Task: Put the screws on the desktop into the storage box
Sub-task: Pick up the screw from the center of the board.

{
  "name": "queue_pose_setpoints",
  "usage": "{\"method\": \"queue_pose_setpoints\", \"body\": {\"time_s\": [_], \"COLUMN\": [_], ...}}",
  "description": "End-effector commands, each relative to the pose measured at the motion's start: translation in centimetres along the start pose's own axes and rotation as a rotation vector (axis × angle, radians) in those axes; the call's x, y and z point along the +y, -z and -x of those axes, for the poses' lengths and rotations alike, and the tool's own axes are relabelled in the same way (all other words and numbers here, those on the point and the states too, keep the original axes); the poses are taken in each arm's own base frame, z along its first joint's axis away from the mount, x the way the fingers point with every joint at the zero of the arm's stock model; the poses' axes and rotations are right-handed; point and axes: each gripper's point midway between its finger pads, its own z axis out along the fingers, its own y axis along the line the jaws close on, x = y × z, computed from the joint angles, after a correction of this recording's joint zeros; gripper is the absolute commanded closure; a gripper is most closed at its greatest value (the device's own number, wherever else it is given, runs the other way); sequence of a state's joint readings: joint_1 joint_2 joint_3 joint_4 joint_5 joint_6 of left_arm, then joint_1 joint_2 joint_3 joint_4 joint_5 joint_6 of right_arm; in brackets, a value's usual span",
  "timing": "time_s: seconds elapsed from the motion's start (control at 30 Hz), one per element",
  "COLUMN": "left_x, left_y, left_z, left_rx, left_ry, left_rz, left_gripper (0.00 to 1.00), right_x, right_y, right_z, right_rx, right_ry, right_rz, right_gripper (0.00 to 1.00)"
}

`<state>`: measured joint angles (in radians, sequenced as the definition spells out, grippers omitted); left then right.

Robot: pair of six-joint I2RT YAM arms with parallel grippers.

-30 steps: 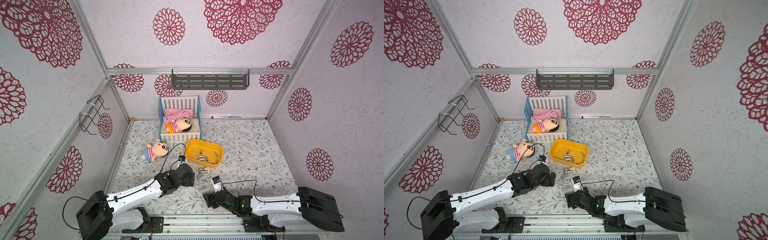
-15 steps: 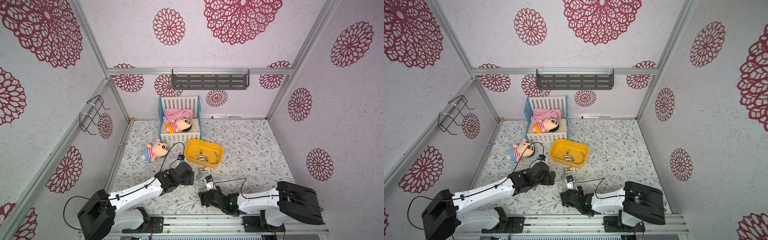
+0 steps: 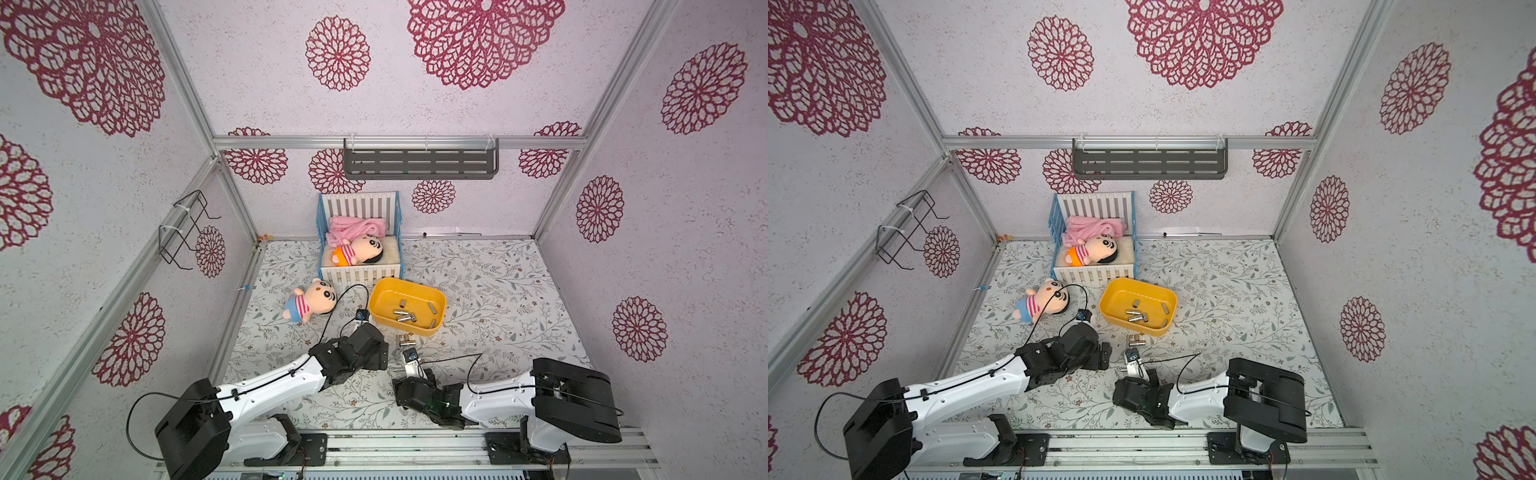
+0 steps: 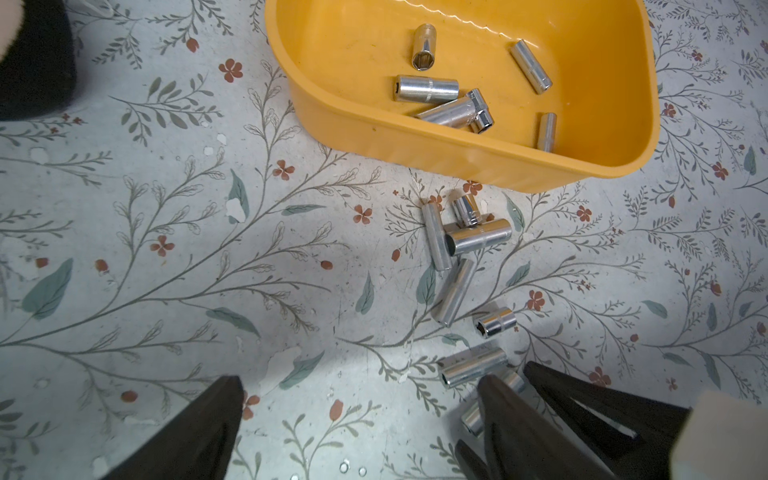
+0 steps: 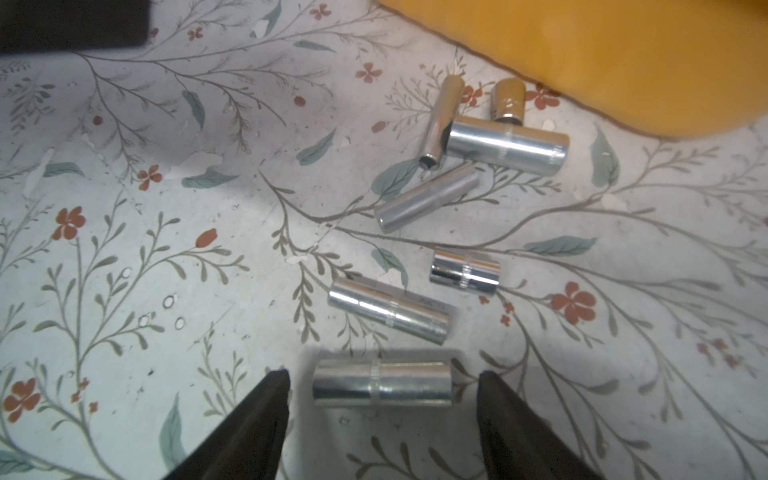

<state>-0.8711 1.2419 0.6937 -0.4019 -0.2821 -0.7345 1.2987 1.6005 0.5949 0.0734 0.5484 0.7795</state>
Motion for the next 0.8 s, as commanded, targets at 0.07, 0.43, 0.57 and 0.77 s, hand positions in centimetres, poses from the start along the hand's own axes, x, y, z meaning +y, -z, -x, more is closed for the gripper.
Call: {"method": "queue_pose_setpoints", "body": {"time_s": [0.07, 0.43, 0.57, 0.77], "left_x": [0.19, 0.06, 0.09, -0.09], "left_y": [0.07, -0.23, -0.24, -0.13], "left_z": [0.73, 0.49, 0.51, 0.61], "left_rx": [-0.032, -0.017, -0.018, -0.019], "left_ry": [0.023, 0.021, 0.022, 0.026], "left_rz": [0.002, 0.002, 0.004, -0.004], "left_gripper": [0.07, 0.08, 0.08, 0.08], "right_x": [-0.37, 0.41, 0.16, 0.09], "right_y": [-0.35, -0.86, -0.69, -0.47], "right_z": [-0.38, -1.0, -0.93, -0.79], "right_rx": [0.009, 0.019, 0.015, 0.011], "right_ry": [0.032, 0.087, 0.084, 0.074], "right_rz": [-0.045, -0.084, -0.097, -0.104], "right_gripper": [0.28, 0.38, 0.4, 0.46]}}
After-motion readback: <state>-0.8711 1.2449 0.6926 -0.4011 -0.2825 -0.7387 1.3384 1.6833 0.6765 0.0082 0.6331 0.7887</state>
